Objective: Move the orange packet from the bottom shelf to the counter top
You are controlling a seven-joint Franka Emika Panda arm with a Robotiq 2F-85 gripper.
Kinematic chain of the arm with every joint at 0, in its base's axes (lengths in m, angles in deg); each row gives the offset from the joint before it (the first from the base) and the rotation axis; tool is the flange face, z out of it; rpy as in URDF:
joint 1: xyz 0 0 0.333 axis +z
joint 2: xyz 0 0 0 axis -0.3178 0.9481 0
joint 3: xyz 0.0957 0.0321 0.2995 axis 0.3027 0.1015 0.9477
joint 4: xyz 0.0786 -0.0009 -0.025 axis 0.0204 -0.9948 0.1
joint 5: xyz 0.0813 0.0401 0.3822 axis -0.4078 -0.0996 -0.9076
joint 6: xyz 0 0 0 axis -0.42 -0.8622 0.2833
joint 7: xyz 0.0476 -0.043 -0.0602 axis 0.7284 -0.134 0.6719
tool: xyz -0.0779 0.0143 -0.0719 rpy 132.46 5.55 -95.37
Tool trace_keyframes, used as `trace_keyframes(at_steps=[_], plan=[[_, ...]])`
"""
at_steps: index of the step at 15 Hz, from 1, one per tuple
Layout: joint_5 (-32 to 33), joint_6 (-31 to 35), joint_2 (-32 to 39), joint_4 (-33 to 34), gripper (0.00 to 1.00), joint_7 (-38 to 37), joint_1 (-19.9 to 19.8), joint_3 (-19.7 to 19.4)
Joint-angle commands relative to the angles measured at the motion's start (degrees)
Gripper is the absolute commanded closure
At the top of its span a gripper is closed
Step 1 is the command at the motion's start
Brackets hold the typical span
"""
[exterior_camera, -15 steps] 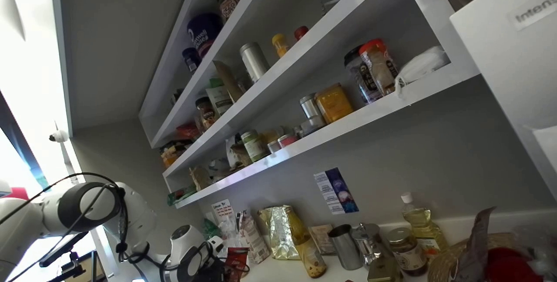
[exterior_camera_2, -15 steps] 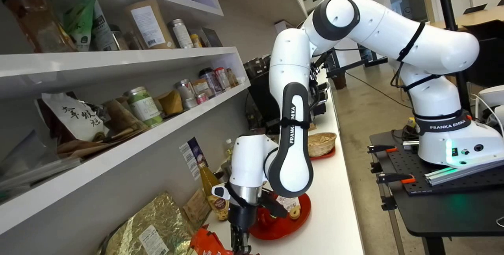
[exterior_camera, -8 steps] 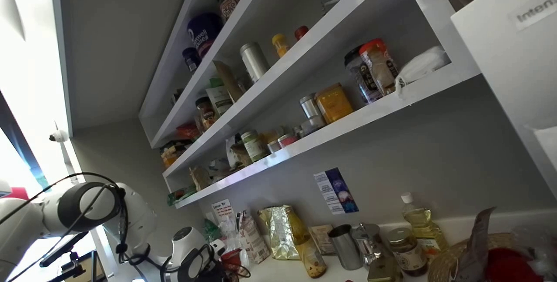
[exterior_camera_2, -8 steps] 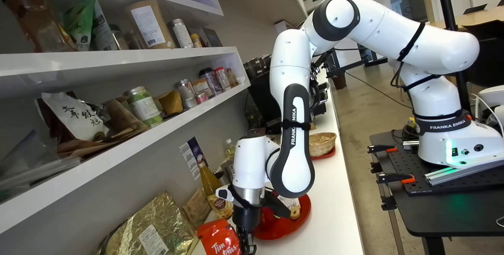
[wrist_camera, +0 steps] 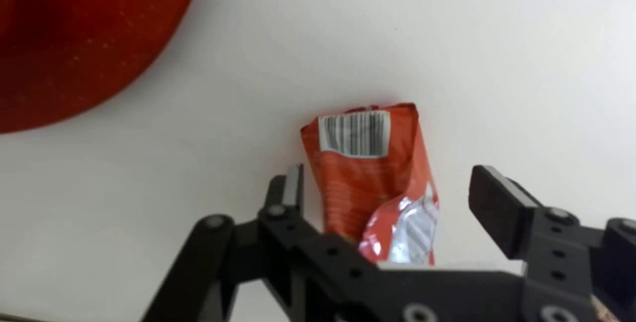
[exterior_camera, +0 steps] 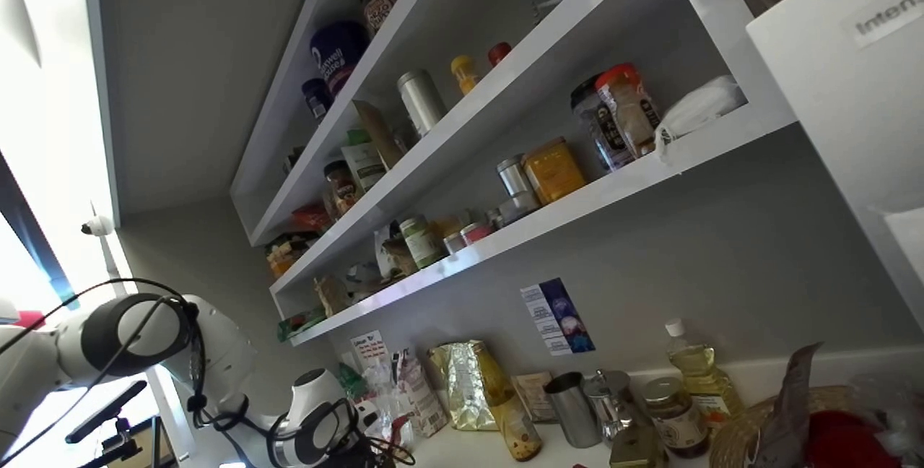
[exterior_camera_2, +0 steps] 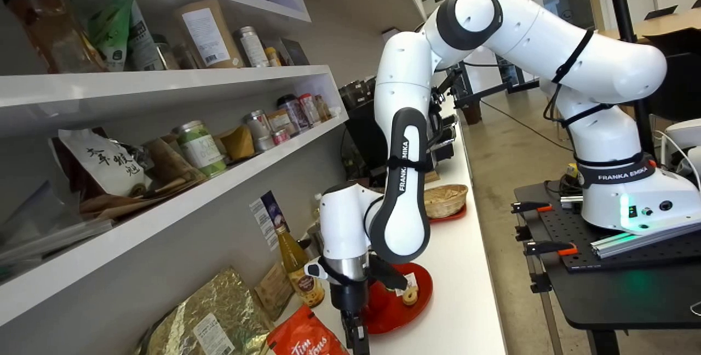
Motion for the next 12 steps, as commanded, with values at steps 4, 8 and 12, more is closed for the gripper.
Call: trace_keyframes(at_steps=[4, 8, 12], plan=[[-5.37, -29.11, -14.49, -3.70, 0.00, -0.58, -6.01, 5.00], [-11.09, -47.68, -24.56, -3.14, 0.00, 2.57, -9.05, 5.18], [-11.60, -52.30, -26.71, -1.14, 0.00, 1.99, -8.59, 2.83]])
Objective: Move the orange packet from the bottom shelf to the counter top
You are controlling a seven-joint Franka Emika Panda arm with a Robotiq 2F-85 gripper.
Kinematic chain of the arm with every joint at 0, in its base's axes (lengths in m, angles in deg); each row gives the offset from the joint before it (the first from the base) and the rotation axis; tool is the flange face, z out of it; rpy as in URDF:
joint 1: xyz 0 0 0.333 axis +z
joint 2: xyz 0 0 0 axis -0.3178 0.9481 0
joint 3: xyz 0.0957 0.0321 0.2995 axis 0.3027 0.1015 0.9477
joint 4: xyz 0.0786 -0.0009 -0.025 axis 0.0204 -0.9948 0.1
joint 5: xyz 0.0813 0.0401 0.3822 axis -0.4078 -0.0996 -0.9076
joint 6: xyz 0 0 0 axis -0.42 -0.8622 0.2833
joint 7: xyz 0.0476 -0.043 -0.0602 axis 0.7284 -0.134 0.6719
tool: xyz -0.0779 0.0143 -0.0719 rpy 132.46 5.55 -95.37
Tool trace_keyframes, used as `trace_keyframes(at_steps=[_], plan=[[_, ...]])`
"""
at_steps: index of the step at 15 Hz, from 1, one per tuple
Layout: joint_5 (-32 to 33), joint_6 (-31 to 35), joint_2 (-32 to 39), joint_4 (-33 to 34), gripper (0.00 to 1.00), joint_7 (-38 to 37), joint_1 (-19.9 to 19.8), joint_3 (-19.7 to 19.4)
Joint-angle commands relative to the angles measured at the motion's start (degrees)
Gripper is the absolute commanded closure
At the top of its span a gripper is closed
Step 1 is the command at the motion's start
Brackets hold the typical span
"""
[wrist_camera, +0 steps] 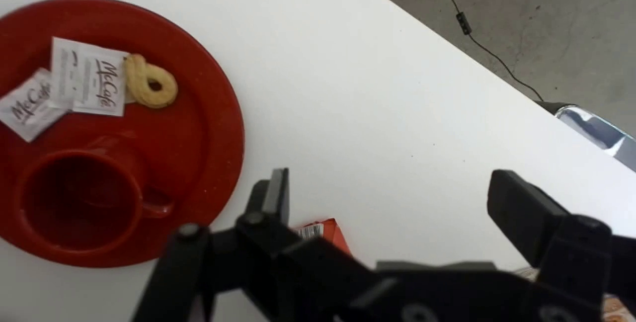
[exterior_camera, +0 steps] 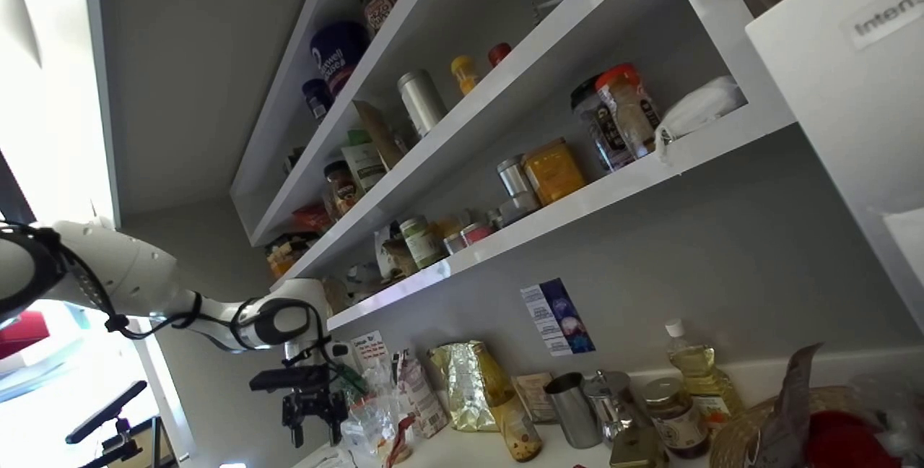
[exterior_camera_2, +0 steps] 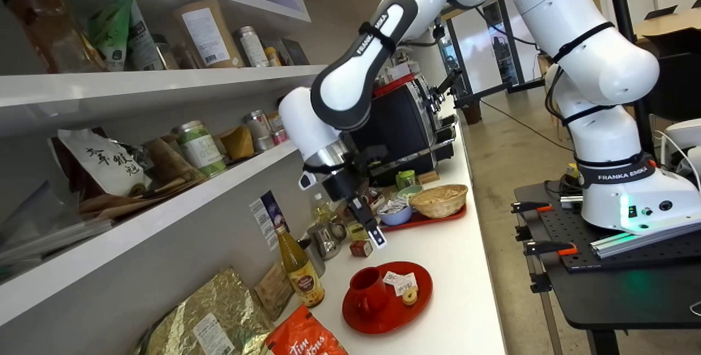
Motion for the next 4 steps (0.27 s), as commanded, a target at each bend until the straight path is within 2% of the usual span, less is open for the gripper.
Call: trace_keyframes(at_steps=[1, 4], plan=[[-0.77, -2.16, -1.99, 0.20, 0.00, 0.74, 0.62, -1.84], [-1.30, -3.57, -4.24, -0.26, 0.00, 1.53, -0.25, -2.49]])
